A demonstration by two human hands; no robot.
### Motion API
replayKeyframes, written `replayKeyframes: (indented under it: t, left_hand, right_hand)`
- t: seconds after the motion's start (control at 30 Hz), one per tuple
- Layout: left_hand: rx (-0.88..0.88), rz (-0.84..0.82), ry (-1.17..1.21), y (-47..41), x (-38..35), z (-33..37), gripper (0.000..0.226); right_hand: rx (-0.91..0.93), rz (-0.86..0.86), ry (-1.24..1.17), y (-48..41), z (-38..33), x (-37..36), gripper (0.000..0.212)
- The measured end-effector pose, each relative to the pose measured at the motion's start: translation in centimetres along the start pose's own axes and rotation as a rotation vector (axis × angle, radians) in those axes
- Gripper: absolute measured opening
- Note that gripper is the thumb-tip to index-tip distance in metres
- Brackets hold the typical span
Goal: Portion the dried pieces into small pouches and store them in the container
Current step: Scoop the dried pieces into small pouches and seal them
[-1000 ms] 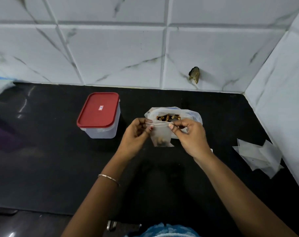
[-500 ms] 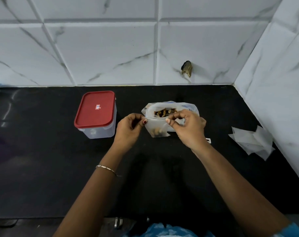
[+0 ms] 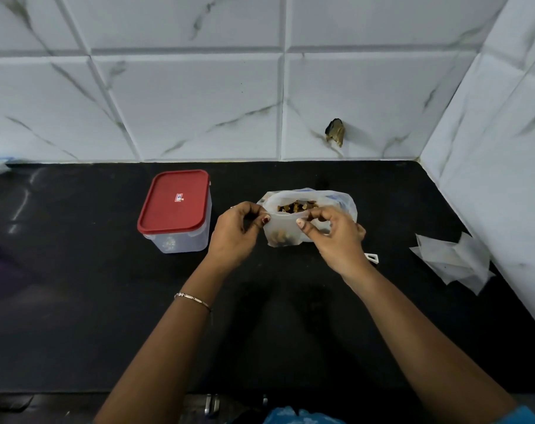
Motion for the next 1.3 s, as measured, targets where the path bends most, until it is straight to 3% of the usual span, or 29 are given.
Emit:
replayKeyframes:
  t: [0.17, 0.3, 0.4, 0.57, 0.63, 0.77, 1.0, 1.3]
  left_hand:
    - [-0.008, -0.001, 0.049, 0.4, -0.1, 0.3, 0.007]
    - [-0.052, 0.032, 0.161, 1.1, -0.1, 0.6, 0.012]
    - [-0.023, 0.051, 0.285, 1.5, -0.6, 0.7, 0.021]
    - [0.019, 0.095, 0.396, 1.3, -1.3, 0.7, 0.007]
    - [0.021, 0.099, 0.402, 1.1, -1.5, 0.5, 0.006]
    - [0.026, 0.090, 0.386, 1.1, -2.1, 0.1, 0.008]
    - [0.042, 0.134, 0.422, 1.6, -3.6, -1.0, 0.008]
    - [-0.002, 0.159, 0.386, 1.5, -6.1, -4.6, 0.008]
  right_hand:
    - [0.018, 0.001, -0.066, 0.3, -0.2, 0.4, 0.001]
    - [0.026, -0.031, -0.204, 0.6, -0.3, 1.0, 0.017]
    - [0.049, -0.053, -0.240, 0.5, -0.3, 1.1, 0.015]
    - [0.043, -0.100, -0.271, 0.3, -0.2, 0.7, 0.011]
    - [0.015, -0.136, -0.291, 0.2, 0.1, 0.6, 0.003]
    - [-0.004, -0.257, -0.406, 0.3, 0.2, -0.2, 0.006]
    - [0.081, -0.123, -0.380, -1.0, 1.8, -2.4, 0.005]
    - [0.141, -0.145, -0.394, -2.2, 4.9, -5.1, 0.009]
Point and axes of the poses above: each hand's wrist, its own y-axis away from the middle knuckle, its own x-axis out of the back of the hand, z = x × y, the point moved 1 cm from there along -y, towards the middle knuckle, and after that the axes turned 12 degrees about -x, right-handed, at the moved point
